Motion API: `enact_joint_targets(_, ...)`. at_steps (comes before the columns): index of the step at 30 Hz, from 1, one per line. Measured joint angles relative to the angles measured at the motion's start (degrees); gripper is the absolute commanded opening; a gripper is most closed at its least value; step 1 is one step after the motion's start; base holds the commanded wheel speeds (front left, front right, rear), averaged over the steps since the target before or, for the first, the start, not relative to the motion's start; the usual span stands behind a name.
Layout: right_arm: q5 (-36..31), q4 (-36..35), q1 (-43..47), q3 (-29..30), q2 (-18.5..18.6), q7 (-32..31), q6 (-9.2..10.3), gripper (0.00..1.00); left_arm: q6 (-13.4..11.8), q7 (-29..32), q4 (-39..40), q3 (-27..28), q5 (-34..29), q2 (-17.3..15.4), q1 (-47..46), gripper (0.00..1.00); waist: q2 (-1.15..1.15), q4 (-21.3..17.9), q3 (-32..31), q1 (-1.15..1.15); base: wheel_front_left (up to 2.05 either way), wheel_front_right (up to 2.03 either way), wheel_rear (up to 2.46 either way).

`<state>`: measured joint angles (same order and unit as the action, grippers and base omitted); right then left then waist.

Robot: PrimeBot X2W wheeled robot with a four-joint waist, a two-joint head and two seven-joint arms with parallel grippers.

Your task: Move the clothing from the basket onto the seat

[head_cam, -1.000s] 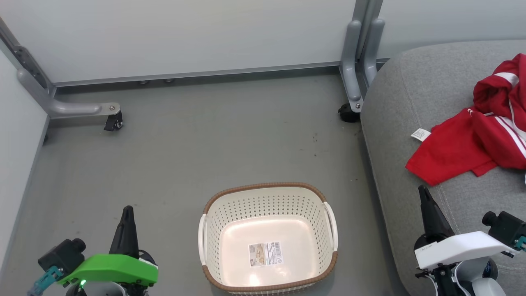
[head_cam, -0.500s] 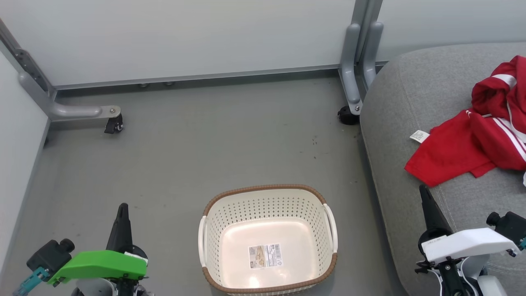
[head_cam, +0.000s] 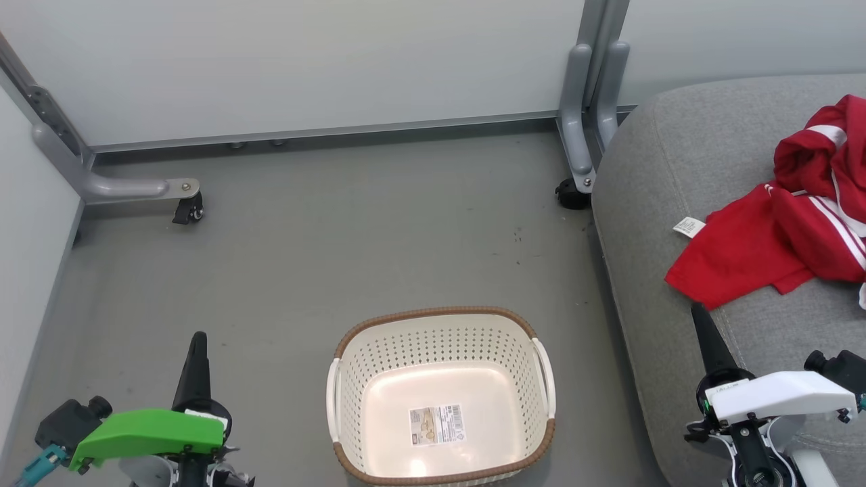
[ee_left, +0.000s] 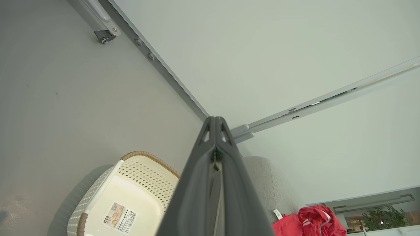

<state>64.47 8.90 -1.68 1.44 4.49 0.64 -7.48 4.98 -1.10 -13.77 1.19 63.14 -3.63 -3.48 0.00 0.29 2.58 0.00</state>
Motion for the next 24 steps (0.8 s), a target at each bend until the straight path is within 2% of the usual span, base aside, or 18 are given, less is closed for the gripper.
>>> enact_joint_targets(24,13.2,2.2,-2.0,1.1,0.0,-2.2,0.00,0.00,1.1,3.3,-0.1,2.3,12.9,0.4,-1.1,0.00,0.00,-0.1,-0.9,0.00,0.00,0.00,0.00)
